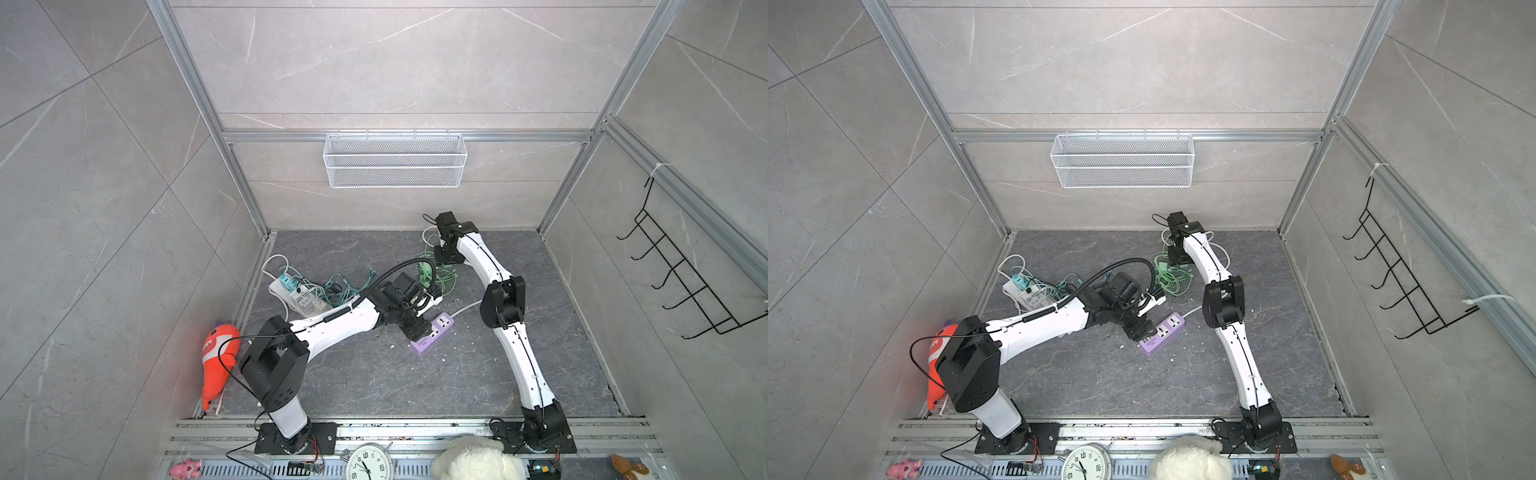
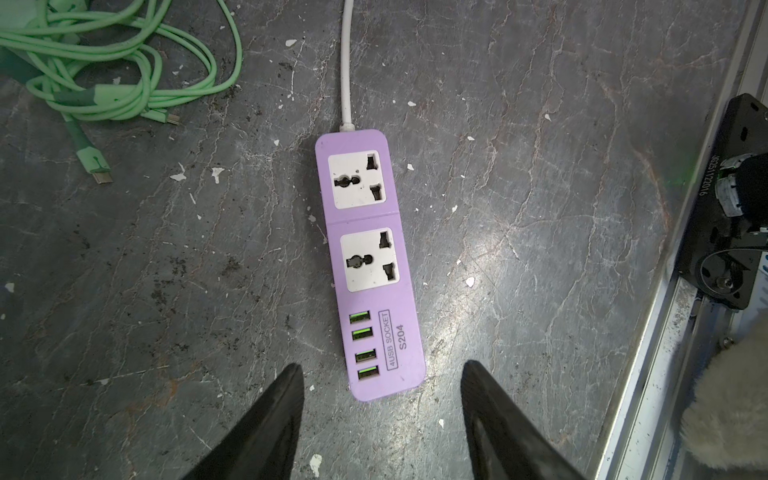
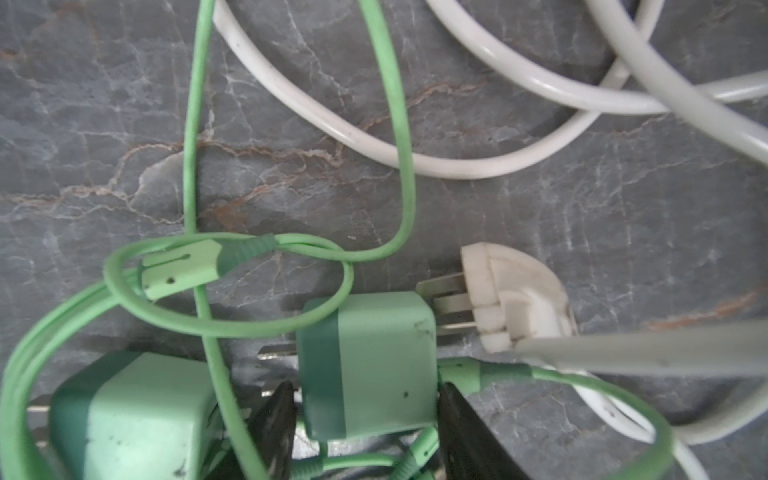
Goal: Insert the plug
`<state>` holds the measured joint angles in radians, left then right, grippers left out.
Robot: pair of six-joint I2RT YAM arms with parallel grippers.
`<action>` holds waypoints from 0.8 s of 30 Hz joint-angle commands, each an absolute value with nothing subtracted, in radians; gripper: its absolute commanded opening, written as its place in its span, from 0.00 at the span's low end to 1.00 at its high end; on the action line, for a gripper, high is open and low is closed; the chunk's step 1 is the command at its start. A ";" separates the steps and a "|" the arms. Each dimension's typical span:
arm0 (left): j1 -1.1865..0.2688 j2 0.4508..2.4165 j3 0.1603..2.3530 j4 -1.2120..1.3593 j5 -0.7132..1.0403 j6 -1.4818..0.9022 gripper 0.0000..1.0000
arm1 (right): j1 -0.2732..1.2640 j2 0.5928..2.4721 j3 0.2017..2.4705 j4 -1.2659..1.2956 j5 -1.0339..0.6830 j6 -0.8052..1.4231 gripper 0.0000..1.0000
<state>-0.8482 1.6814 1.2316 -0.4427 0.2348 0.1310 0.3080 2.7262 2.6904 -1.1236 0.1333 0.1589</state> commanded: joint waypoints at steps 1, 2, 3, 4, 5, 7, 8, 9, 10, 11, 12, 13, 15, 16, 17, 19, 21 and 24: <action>-0.844 1.677 1.241 -0.451 0.222 0.124 0.63 | 0.313 2.778 2.693 -1.118 0.098 0.136 0.53; -0.843 1.677 1.240 -0.450 0.220 0.124 0.64 | 0.313 2.782 2.698 -1.127 0.092 0.134 0.52; -0.841 1.677 1.238 -0.449 0.217 0.124 0.64 | 0.313 2.783 2.701 -1.132 0.084 0.130 0.49; -0.841 1.676 1.236 -0.447 0.216 0.123 0.64 | 0.313 2.780 2.699 -1.136 0.083 0.130 0.47; -0.841 1.675 1.233 -0.443 0.215 0.123 0.64 | 0.313 2.775 2.694 -1.143 0.083 0.133 0.43; -0.838 1.675 1.225 -0.431 0.209 0.120 0.64 | 0.313 2.759 2.683 -1.160 0.077 0.138 0.38; -0.836 1.677 1.222 -0.426 0.201 0.117 0.63 | 0.313 2.743 2.662 -1.163 0.077 0.143 0.35; -0.834 1.678 1.221 -0.423 0.196 0.116 0.63 | 0.313 2.724 2.633 -1.154 0.077 0.144 0.34; -0.830 1.681 1.222 -0.415 0.183 0.113 0.63 | 0.313 2.698 2.581 -1.140 0.077 0.148 0.34; -0.828 1.684 1.225 -0.408 0.167 0.111 0.63 | 0.313 2.673 2.535 -1.125 0.083 0.154 0.33; -0.825 1.687 1.229 -0.398 0.149 0.112 0.64 | 0.314 2.645 2.491 -1.110 0.091 0.160 0.33; -0.820 1.691 1.233 -0.384 0.139 0.119 0.64 | 0.313 2.620 2.447 -1.098 0.098 0.163 0.32; -0.808 1.700 1.233 -0.338 0.126 0.127 0.64 | 0.313 2.574 2.369 -1.073 0.098 0.166 0.32; -0.800 1.708 1.239 -0.323 0.129 0.134 0.64 | 0.313 2.537 2.323 -1.059 0.097 0.167 0.32; -0.792 1.718 1.248 -0.307 0.128 0.145 0.64 | 0.314 2.505 2.274 -1.040 0.099 0.169 0.32; -0.782 1.739 1.261 -0.262 0.115 0.161 0.65 | 0.313 2.446 2.184 -0.999 0.102 0.176 0.32; -0.778 1.762 1.276 -0.218 0.122 0.189 0.65 | 0.311 2.402 2.120 -0.984 0.101 0.179 0.31; -0.778 1.816 1.324 -0.207 0.155 0.264 0.65 | 0.311 2.348 2.031 -0.973 0.103 0.178 0.31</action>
<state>-0.7765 1.7802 1.2625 -0.2764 0.1337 0.1799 0.3080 2.3985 2.0987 -0.9638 0.1135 0.1627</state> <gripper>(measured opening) 0.651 0.458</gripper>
